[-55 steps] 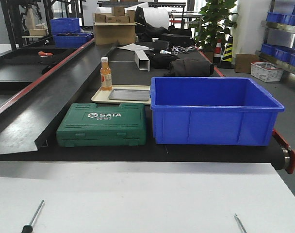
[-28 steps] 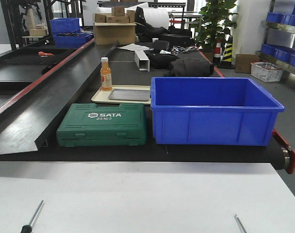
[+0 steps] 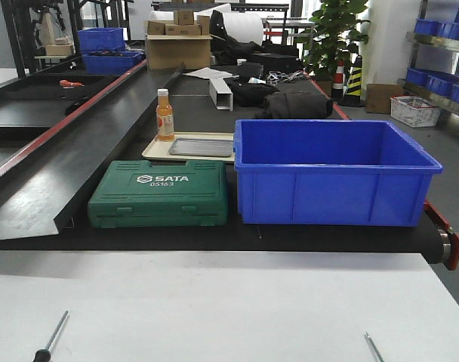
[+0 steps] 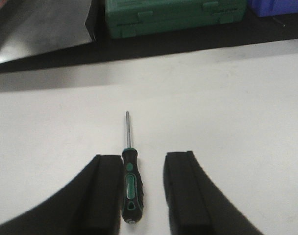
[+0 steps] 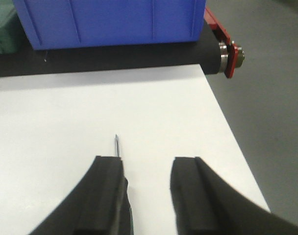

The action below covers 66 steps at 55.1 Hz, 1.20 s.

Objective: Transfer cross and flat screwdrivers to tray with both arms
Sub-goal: 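Lower the left gripper around the green-handled screwdriver's handle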

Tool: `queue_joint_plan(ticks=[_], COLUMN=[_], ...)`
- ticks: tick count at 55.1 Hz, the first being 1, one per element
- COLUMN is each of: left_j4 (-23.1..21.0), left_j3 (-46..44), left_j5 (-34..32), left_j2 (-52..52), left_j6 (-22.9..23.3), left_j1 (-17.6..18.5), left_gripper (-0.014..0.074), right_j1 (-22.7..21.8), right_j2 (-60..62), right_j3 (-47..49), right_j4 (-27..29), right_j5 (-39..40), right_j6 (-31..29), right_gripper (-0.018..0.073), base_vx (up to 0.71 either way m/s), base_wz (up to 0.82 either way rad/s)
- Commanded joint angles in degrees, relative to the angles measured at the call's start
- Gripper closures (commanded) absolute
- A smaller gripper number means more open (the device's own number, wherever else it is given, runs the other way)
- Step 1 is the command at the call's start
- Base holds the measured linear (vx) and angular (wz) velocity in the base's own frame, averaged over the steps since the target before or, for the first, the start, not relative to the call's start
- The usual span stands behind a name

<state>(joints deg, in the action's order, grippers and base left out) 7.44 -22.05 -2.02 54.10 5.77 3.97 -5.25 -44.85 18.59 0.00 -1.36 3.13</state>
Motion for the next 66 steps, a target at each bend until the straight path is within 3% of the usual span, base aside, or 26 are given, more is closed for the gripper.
queue_joint_plan(ticks=[1, 4, 11, 22, 24, 35, 39, 66], left_j4=[-0.9, -0.9, -0.8, -0.2, -0.2, -2.4, -3.3, -3.3], left_j3=[-1.8, -2.3, -9.4, -27.6, -30.4, -44.9, -48.4, -58.5], left_j5=[-4.9, -3.1, 7.8, 21.0, 23.0, 32.6, 34.5, 39.2], left_j2=[3.8, 6.0, 12.3, 25.8, 27.9, 42.0, 46.3, 63.2], left_j6=[2.6, 3.4, 6.1, 5.6, 4.9, -7.4, -9.5, -9.7], left_j1=[0.1, 0.1, 0.1, -2.9, -3.2, -3.3, -3.3, -3.3], left_gripper=[0.013, 0.0089, 0.0016, 0.0013, 0.0013, 0.0015, 0.002, 0.0021], right_j1=[-0.3, -0.3, -0.3, -0.3, -0.3, -0.3, -0.3, -0.3], right_j2=[-3.0, -4.7, -7.3, -9.6, -9.9, -10.6, -10.6, -10.6], right_j3=[2.1, 2.1, 2.1, 2.1, 2.1, 2.1, 2.1, 2.1], right_j4=[1.2, 2.6, 2.4, 2.3, 2.3, 2.3, 2.3, 2.0], right_j5=[4.2, 3.5, 1.4, -5.6, -6.6, -7.7, -7.7, -6.6], right_j6=[0.9, 1.4, 1.0, 1.0, 1.0, 1.0, 1.0, -1.8], right_gripper=[0.0094, 0.0064, 0.0046, 0.0046, 0.0046, 0.0046, 0.0046, 0.0047], base_vx=[0.0, 0.0, 0.0, 0.0, 0.0, 0.0, 0.0, 0.0], base_wz=[0.0, 0.0, 0.0, 0.0, 0.0, 0.0, 0.0, 0.0])
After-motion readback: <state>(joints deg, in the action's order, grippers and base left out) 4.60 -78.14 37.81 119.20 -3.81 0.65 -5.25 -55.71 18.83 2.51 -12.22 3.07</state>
